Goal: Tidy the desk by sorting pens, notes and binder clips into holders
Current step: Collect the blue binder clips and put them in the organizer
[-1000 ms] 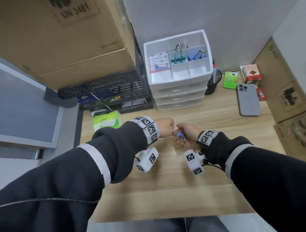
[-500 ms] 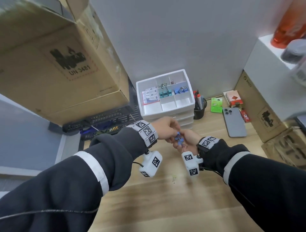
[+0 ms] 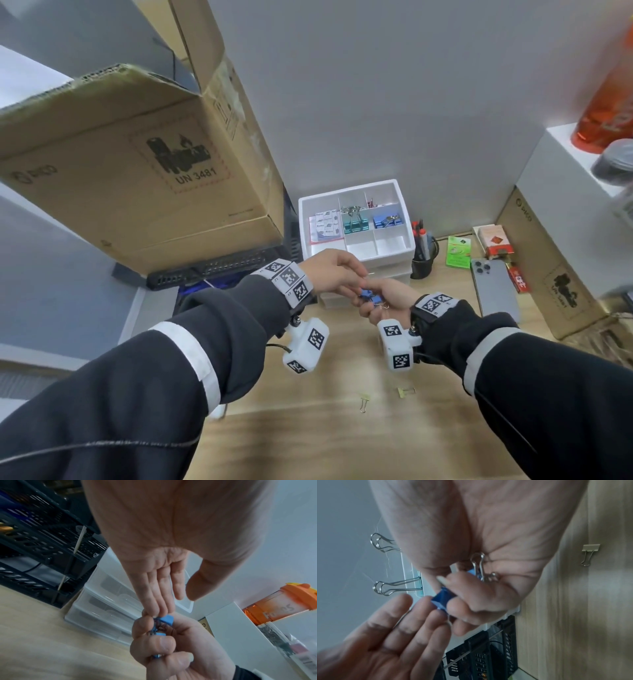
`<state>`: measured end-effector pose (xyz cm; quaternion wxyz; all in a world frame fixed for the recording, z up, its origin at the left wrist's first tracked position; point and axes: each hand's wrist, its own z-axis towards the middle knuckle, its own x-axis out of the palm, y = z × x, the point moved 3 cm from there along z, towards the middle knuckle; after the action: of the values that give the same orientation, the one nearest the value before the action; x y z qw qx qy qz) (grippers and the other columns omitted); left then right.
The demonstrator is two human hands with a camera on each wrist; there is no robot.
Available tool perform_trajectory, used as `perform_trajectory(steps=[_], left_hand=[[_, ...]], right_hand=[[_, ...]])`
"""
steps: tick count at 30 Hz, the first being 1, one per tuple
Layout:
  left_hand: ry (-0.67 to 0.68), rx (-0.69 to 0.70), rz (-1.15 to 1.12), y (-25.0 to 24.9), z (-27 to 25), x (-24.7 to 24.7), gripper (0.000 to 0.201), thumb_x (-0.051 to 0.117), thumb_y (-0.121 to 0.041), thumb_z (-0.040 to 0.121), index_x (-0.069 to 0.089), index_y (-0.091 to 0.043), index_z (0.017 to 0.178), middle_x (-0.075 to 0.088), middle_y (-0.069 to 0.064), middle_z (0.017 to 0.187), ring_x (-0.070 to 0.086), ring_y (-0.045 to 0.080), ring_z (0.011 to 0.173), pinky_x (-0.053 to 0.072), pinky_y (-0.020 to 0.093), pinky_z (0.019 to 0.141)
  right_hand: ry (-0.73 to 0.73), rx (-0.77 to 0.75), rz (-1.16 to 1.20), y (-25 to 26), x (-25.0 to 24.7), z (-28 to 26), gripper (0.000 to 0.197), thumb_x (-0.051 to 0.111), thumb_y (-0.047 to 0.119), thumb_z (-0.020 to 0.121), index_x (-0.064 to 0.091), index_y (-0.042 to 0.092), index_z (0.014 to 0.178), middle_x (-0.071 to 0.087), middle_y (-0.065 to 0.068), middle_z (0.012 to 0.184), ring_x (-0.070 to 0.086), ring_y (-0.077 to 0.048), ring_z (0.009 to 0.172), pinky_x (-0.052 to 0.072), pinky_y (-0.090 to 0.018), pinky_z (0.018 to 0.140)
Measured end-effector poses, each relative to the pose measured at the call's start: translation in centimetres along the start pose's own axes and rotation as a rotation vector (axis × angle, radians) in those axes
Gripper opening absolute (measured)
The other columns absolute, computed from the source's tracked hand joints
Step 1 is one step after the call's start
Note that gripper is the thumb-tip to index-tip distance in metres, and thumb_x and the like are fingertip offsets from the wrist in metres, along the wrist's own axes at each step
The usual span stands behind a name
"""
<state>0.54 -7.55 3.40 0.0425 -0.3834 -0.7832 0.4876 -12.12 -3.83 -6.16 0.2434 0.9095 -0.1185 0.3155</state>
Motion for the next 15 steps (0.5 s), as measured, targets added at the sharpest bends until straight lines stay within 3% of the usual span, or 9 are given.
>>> perform_trajectory(steps=[2, 5, 7, 10, 13, 15], left_hand=[[-0.071, 0.014, 0.026, -0.4, 0.1, -0.8, 0.012, 0.064, 0.002, 0.090, 0.067, -0.006, 0.097, 0.074, 0.023, 0.100, 0.073, 0.020, 0.079, 0.061, 0.030, 0.076], [-0.286, 0.015, 0.106, -1.1, 0.1, -2.9, 0.008, 0.059, -0.005, 0.093, 0.067, -0.007, 0.090, 0.072, 0.010, 0.080, 0.067, 0.015, 0.064, 0.056, 0.022, 0.060], [-0.410, -0.008, 0.142, -1.1, 0.1, -4.8, 0.011, 0.057, -0.008, 0.092, 0.066, -0.006, 0.087, 0.069, 0.010, 0.077, 0.063, 0.017, 0.061, 0.056, 0.026, 0.061], [-0.463, -0.080, 0.228, -0.2, 0.0, -6.9, 0.009, 0.054, -0.011, 0.089, 0.061, -0.008, 0.085, 0.067, 0.013, 0.078, 0.061, 0.021, 0.061, 0.058, 0.033, 0.064], [-0.424, -0.124, 0.440, 0.3, -0.2, -7.7, 0.014, 0.057, -0.017, 0.088, 0.060, -0.012, 0.101, 0.069, 0.008, 0.088, 0.066, 0.024, 0.079, 0.058, 0.038, 0.077], [-0.369, -0.107, 0.625, 0.4, 0.0, -7.4, 0.030, 0.058, -0.019, 0.090, 0.057, -0.013, 0.119, 0.064, 0.007, 0.110, 0.063, 0.024, 0.099, 0.051, 0.034, 0.082]], right_hand=[[-0.019, 0.007, 0.033, 0.3, 0.1, 0.2, 0.027, 0.048, 0.024, 0.101, 0.054, 0.004, 0.086, 0.053, -0.006, 0.073, 0.047, -0.007, 0.041, 0.036, -0.013, 0.030], [-0.072, -0.041, 0.063, 1.6, 0.5, -0.1, 0.022, 0.050, 0.015, 0.101, 0.058, 0.001, 0.086, 0.064, -0.012, 0.075, 0.060, -0.014, 0.046, 0.049, -0.017, 0.038], [-0.123, -0.091, 0.070, 3.1, 1.3, -0.6, 0.012, 0.054, 0.006, 0.099, 0.058, -0.004, 0.093, 0.065, -0.018, 0.085, 0.068, -0.020, 0.055, 0.057, -0.023, 0.046], [-0.192, -0.146, 0.084, 5.8, 3.3, -1.5, 0.006, 0.052, -0.004, 0.098, 0.055, -0.008, 0.101, 0.057, -0.026, 0.102, 0.069, -0.032, 0.079, 0.062, -0.035, 0.057], [-0.270, -0.215, -0.024, 8.6, 4.7, -1.7, 0.023, 0.049, -0.008, 0.097, 0.052, -0.011, 0.119, 0.051, -0.028, 0.125, 0.062, -0.036, 0.110, 0.061, -0.036, 0.079], [-0.352, -0.244, -0.177, 10.1, 4.7, -0.9, 0.033, 0.047, -0.006, 0.096, 0.048, -0.005, 0.129, 0.053, -0.023, 0.134, 0.064, -0.030, 0.109, 0.058, -0.034, 0.089]])
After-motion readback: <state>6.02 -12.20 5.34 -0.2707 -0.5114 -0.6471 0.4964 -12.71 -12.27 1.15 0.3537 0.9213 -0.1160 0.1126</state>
